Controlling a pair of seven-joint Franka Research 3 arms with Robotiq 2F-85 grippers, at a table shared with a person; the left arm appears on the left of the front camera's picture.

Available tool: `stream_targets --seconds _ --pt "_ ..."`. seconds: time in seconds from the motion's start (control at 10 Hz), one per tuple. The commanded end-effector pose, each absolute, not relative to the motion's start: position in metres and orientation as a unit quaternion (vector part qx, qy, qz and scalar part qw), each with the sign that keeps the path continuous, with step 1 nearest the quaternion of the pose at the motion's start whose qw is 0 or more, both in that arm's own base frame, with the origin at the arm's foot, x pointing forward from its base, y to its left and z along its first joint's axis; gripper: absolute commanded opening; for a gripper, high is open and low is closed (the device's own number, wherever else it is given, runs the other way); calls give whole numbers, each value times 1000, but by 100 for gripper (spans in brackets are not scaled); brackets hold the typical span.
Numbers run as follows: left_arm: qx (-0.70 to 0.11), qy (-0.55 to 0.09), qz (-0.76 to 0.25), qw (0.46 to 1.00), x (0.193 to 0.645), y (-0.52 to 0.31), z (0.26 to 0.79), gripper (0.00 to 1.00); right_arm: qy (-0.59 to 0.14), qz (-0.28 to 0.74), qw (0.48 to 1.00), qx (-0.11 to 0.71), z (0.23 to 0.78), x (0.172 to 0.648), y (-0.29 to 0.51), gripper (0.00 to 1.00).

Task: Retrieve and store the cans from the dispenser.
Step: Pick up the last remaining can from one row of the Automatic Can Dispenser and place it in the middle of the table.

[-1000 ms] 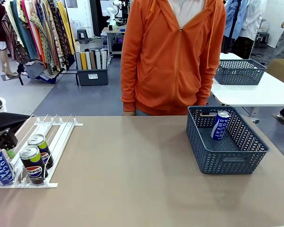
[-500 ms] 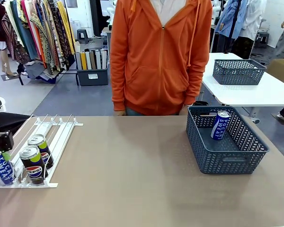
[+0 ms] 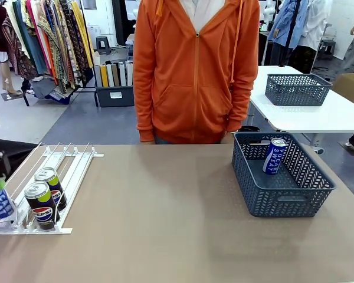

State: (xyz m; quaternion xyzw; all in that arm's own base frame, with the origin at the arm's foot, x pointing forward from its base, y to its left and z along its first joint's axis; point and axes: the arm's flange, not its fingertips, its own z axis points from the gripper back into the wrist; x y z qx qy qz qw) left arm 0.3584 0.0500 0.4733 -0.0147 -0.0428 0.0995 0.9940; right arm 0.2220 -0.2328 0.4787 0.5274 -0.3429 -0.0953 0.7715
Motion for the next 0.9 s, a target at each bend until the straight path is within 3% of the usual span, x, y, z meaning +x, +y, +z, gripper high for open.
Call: stream_targets --seconds 0.0,0.3,0.4,0.5,0.6,0.8 --pt "-24 -100 71 992 327 53 547 0 -357 -87 765 529 481 224 -233 100" --pt "-72 -171 -27 982 277 63 607 0 -357 -87 765 529 481 224 -233 100" --pt "-95 -191 1 977 274 72 608 0 -357 -87 765 529 481 224 -233 100" --pt "-102 -183 36 977 273 81 603 0 -357 -87 765 529 481 224 -233 100" --pt "-55 -179 5 982 269 61 620 0 -357 -87 765 529 481 224 -233 100" --pt "-55 -179 5 982 269 61 620 0 -357 -87 765 529 481 224 -233 100"
